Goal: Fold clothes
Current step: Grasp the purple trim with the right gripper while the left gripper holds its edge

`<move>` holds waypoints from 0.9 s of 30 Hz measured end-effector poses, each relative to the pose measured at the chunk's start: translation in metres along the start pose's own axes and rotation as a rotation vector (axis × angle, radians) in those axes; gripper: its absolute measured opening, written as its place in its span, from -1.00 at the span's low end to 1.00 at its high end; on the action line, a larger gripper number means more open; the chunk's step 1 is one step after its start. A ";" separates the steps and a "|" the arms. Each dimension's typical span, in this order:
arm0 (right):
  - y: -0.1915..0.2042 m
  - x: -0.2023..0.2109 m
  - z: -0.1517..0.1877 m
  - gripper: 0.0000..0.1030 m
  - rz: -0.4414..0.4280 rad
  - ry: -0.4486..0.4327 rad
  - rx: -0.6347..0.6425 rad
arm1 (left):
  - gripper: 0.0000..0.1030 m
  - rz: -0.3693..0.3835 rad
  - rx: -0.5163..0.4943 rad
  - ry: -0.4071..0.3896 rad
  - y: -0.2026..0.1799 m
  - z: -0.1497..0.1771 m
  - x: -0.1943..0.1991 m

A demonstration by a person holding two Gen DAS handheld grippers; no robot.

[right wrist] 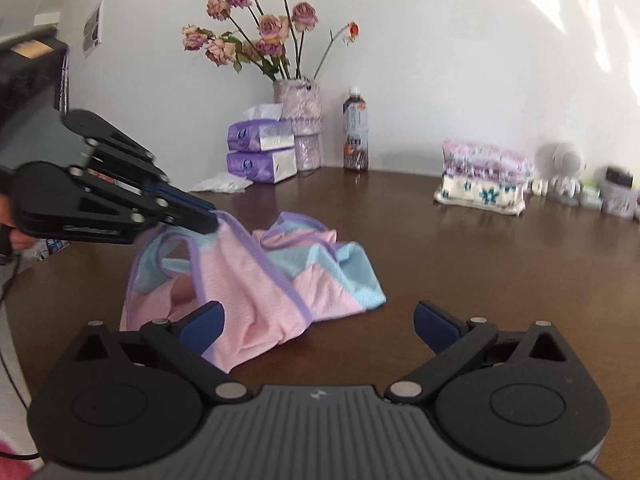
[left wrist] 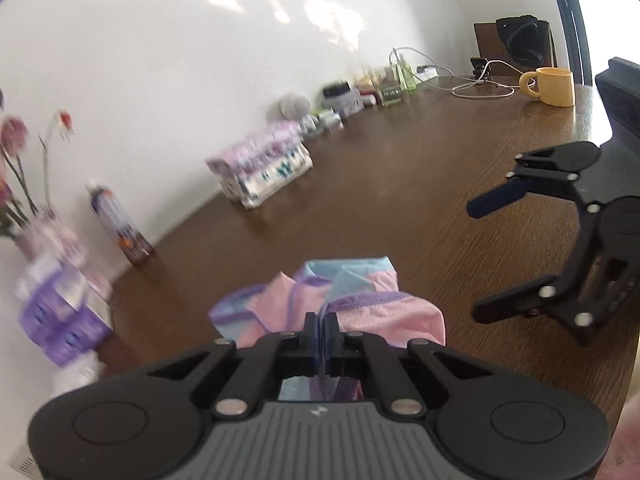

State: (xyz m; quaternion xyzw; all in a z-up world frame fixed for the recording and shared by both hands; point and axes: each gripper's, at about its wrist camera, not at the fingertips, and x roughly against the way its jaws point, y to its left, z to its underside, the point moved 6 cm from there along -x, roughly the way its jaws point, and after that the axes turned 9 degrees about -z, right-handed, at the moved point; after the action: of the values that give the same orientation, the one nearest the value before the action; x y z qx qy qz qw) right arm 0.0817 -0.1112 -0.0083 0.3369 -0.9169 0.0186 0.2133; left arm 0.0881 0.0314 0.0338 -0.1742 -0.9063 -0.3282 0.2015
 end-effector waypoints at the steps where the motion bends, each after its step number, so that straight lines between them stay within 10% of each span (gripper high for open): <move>1: 0.001 -0.003 -0.004 0.99 -0.008 -0.010 0.021 | -0.97 -0.039 -0.034 -0.021 -0.001 -0.002 0.007; 4: 0.002 -0.016 -0.017 0.98 -0.040 0.004 0.061 | -0.97 -0.131 -0.137 -0.071 -0.010 -0.005 0.026; 9: 0.019 -0.045 -0.031 0.40 -0.081 0.072 0.217 | -0.97 -0.185 -0.225 -0.101 -0.025 -0.002 0.043; 14: 0.038 -0.066 -0.036 -0.90 -0.113 0.144 0.345 | -0.97 -0.167 -0.224 -0.070 -0.028 0.003 0.045; 27: 0.046 -0.009 -0.084 -0.93 0.067 -0.140 0.442 | -0.50 0.018 0.018 -0.045 -0.011 -0.024 0.018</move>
State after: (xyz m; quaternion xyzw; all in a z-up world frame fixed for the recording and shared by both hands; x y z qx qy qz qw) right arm 0.0911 -0.0555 0.0688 0.3450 -0.9138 0.2027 0.0692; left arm 0.0732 0.0106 0.0537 -0.1878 -0.9120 -0.3140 0.1855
